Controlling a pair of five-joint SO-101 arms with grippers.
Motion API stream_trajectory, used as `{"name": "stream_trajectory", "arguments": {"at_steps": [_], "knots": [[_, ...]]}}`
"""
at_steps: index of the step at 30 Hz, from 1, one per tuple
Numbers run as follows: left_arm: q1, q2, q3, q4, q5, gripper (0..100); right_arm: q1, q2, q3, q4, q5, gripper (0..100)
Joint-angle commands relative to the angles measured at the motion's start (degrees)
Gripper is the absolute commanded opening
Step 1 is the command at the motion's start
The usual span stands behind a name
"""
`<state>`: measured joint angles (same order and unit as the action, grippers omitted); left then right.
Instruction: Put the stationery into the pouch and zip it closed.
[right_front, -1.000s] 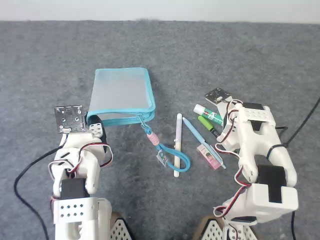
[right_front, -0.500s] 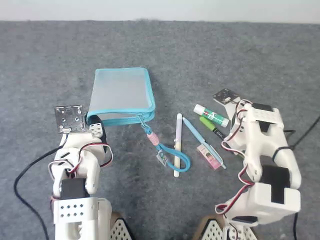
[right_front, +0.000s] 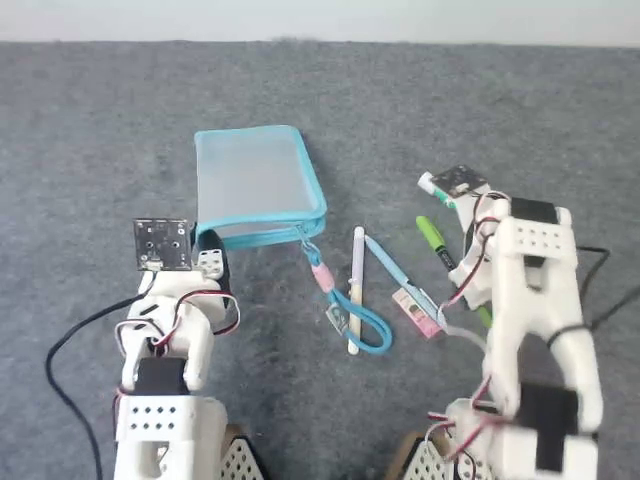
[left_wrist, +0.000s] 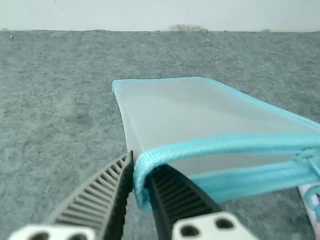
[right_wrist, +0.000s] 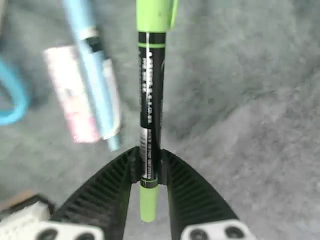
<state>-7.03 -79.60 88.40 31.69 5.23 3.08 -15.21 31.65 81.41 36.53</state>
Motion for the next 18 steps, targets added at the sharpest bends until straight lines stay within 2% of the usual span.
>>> {"name": "stream_trajectory", "arguments": {"at_steps": [1, 4, 10, 15, 18], "knots": [[-1.05, -0.44, -0.92, -2.37, 1.14, 1, -5.76, -14.02, -2.9, 7.87, -0.97, 0.8], [-2.55, -0.44, -0.92, -2.46, 2.73, 1, -11.38, -22.9, -3.34, 13.67, -1.49, 0.8], [-2.02, -0.35, -0.75, -2.37, 2.73, 1, -25.1, -32.13, -10.29, 21.41, -8.44, 0.8], [-1.93, -0.35, -0.75, -2.2, 2.73, 1, -36.44, -25.63, -12.92, 21.23, -14.42, 0.8], [-1.93, -0.35, -0.75, -2.2, 2.73, 1, -40.13, -18.33, -16.09, 19.82, -16.35, 0.8]]}}
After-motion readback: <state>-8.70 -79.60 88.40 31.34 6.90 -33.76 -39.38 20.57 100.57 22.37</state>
